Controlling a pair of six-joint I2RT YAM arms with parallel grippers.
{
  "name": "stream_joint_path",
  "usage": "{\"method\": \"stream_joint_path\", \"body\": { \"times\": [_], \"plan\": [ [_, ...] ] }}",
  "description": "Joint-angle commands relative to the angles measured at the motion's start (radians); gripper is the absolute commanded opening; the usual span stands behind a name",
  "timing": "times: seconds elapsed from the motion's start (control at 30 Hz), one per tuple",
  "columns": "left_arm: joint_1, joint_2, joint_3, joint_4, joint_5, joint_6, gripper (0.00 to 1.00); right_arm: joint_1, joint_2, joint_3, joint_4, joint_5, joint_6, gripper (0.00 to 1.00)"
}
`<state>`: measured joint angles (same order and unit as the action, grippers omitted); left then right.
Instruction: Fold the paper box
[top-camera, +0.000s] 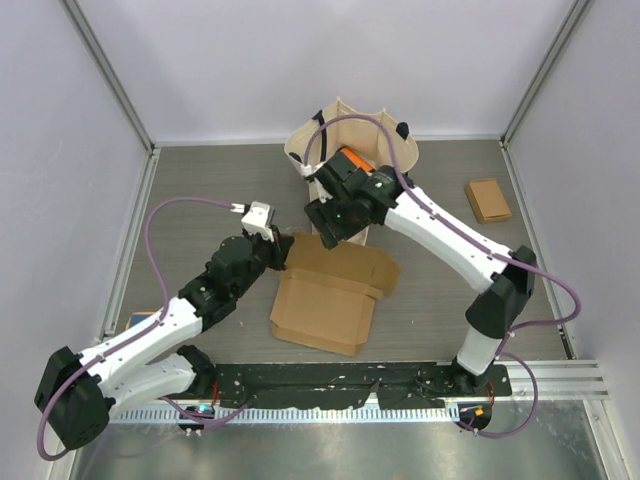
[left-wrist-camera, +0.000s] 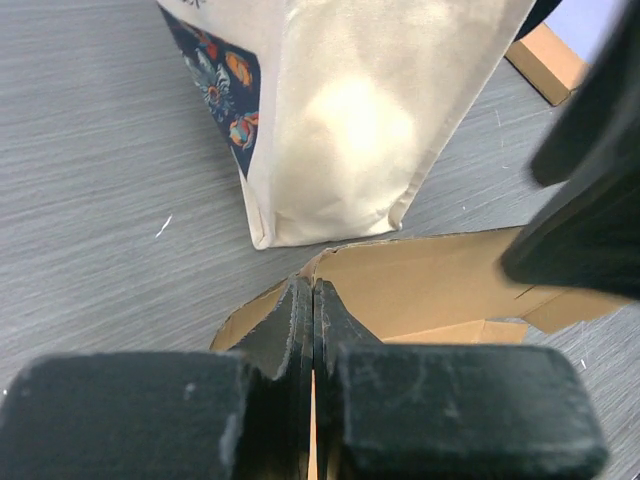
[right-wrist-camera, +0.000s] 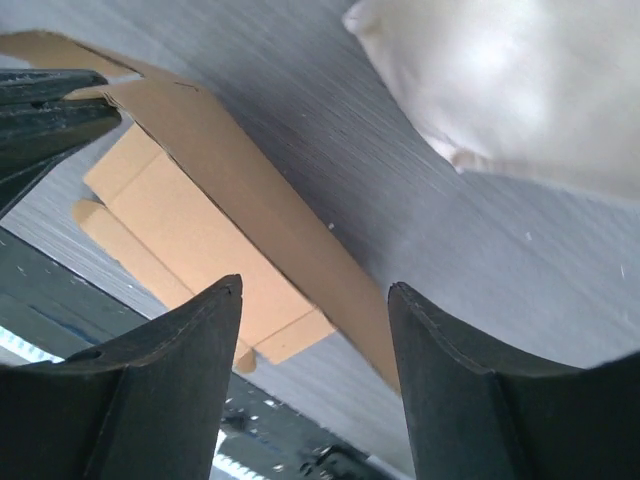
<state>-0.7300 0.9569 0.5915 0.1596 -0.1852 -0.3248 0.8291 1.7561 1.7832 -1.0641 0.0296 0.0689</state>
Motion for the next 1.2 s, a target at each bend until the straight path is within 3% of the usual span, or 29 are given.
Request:
{"method": "stream_joint_path", "body": {
  "times": [0.0,0.03,0.1,0.2,0.23,0.27,0.37,0.47,0.7,0.9,1.07,1.17],
  "plan": [
    [-0.014,-0.020,-0.033,0.127,-0.086,-0.062,0.00,-0.008,-0.162,0.108,-0.186,0.261,0.411,0.71],
    [-0.016,-0.026,-0.047,0.138,-0.086,-0.059,0.00,-0.010,-0.214,0.082,-0.191,0.256,0.548,0.82],
    [-0.017,-0.038,-0.062,0.164,-0.094,-0.056,0.00,-0.008,-0.259,0.027,-0.116,0.202,0.703,0.82],
    [-0.017,-0.050,-0.074,0.173,-0.102,-0.051,0.00,0.002,-0.360,-0.134,0.105,0.098,1.137,0.81],
    [-0.019,-0.053,-0.082,0.182,-0.105,-0.054,0.00,0.010,-0.397,-0.292,0.195,0.093,1.251,0.79],
    [-0.019,-0.058,-0.094,0.193,-0.102,-0.057,0.00,0.037,-0.487,-0.389,0.392,0.101,1.489,0.77],
    [-0.020,-0.070,-0.116,0.209,-0.112,-0.063,0.00,0.108,-0.547,-0.651,0.603,0.227,1.815,0.76],
    [-0.022,-0.084,-0.145,0.221,-0.125,-0.082,0.00,0.171,-0.514,-0.659,0.590,0.366,1.901,0.76],
    [-0.025,-0.165,-0.217,0.293,-0.160,-0.091,0.00,0.182,-0.454,-0.637,0.595,0.493,1.993,0.68],
    [-0.025,-0.193,-0.236,0.302,-0.178,-0.071,0.00,0.179,-0.468,-0.712,0.618,0.523,2.089,0.50],
    [-0.026,-0.185,-0.246,0.319,-0.168,-0.074,0.00,0.154,-0.446,-0.732,0.662,0.497,2.091,0.47],
    [-0.026,-0.181,-0.263,0.346,-0.165,-0.079,0.00,0.136,-0.440,-0.735,0.681,0.494,2.071,0.32]
  ]
}}
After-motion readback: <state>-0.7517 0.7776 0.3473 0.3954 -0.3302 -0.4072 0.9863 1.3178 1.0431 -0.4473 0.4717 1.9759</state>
